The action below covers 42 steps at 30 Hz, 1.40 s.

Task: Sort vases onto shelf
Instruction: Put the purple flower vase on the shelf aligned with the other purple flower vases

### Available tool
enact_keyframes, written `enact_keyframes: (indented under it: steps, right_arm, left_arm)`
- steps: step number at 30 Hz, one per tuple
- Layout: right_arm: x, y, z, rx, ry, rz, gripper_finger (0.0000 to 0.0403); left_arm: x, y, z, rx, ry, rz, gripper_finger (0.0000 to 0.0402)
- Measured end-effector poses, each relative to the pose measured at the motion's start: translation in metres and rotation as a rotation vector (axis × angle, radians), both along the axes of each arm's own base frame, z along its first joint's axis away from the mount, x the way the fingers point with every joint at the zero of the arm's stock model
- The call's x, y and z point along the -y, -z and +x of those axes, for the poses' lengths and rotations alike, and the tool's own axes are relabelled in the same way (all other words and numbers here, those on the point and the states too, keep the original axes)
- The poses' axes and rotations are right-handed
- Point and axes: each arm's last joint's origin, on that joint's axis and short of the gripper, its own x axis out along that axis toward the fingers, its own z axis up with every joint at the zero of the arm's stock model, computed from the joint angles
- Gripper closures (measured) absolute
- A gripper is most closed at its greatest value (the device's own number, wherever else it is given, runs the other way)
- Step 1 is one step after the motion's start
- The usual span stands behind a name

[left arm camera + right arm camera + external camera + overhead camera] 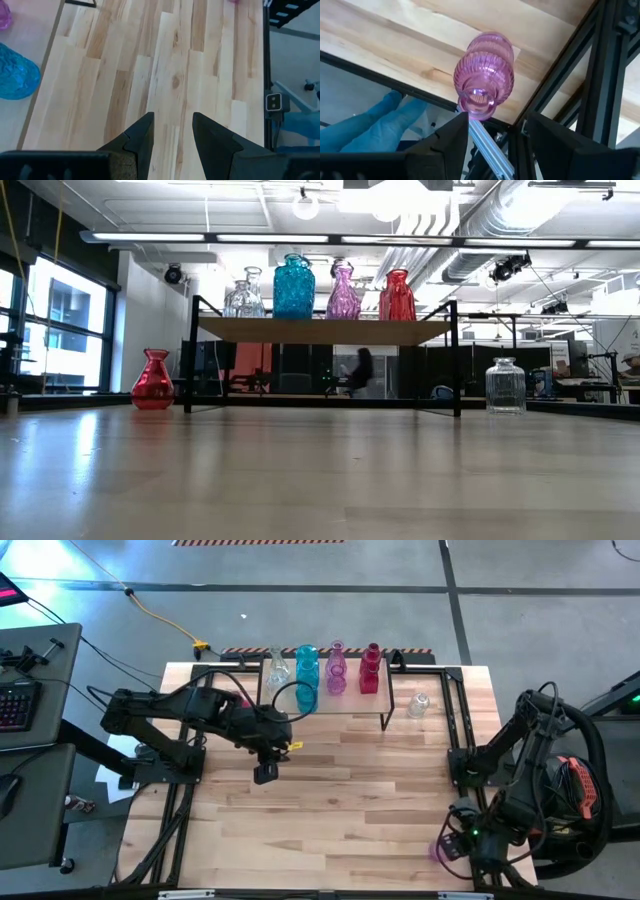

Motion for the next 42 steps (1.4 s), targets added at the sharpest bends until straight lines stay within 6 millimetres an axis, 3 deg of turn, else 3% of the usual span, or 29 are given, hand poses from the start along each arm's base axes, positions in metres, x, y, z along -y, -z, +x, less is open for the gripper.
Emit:
enact_keyframes:
  steps: [14, 31, 36, 42]
  right_arm:
    - [-0.001, 0.002, 0.002, 0.023, 0.007, -0.015, 0.0217]
    - [-0.017, 0.025, 0.009, -0.094, -0.008, -0.067, 0.022]
    - [-0.02, 0.027, 0.011, -0.094, 0.004, -0.063, 0.0261]
    - [-0.02, 0.027, 0.011, -0.094, 0.02, -0.064, 0.0353]
  left_arm:
    - [0.0, -0.002, 0.003, 0.041, -0.007, -0.001, 0.0275]
    - [0.0, -0.002, 0.003, 0.041, -0.006, 0.0, 0.0275]
    - [0.0, -0.002, 0.003, 0.041, -0.006, 0.0, 0.0275]
    - [0.0, -0.002, 0.003, 0.041, -0.005, 0.0, 0.0275]
